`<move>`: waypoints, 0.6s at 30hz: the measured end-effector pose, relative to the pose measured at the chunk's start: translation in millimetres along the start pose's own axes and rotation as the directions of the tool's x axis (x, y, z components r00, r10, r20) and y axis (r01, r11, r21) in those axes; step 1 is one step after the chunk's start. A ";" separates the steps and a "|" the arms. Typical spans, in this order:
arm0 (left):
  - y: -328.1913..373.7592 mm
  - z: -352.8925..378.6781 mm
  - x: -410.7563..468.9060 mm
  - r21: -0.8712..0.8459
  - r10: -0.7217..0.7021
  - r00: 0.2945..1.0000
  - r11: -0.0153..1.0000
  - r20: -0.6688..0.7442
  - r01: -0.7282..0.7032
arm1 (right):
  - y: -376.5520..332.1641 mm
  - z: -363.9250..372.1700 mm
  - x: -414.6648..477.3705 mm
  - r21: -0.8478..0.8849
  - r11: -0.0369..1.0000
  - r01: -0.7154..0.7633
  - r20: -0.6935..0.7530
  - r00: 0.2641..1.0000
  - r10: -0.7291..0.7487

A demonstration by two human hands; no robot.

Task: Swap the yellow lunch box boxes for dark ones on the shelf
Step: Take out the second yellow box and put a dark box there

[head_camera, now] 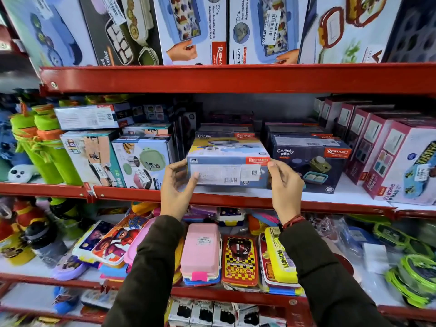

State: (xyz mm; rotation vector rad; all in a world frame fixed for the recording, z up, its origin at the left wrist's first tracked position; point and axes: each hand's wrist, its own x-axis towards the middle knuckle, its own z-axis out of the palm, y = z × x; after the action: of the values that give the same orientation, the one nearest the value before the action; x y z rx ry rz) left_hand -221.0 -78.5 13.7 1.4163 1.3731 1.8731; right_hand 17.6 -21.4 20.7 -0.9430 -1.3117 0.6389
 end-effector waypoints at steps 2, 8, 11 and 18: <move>4.1 -4.5 4.1 -0.021 0.009 1.000 1.000 -0.021 -0.010 | -0.6 -2.2 -2.5 0.012 1.000 0.025 0.050 0.998 -0.025; 7.0 -11.2 11.4 0.014 0.083 0.994 0.996 0.069 -0.084 | 7.1 -2.9 -6.1 -0.001 0.997 0.079 0.188 0.979 -0.078; 1.8 -6.9 16.4 0.042 0.052 0.995 0.998 0.080 -0.055 | 12.2 1.8 -3.0 -0.036 0.996 0.081 0.157 0.985 -0.075; -4.5 3.0 33.6 0.109 -0.058 0.996 0.993 0.066 0.051 | 19.2 16.7 8.1 -0.097 0.995 -0.036 0.120 0.992 0.048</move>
State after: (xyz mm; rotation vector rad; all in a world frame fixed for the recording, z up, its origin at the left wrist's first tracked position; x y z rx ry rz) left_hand -232.6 -48.9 25.9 1.4650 1.4830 1.7234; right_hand 4.9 -1.6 8.2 -1.0241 -1.4443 0.6805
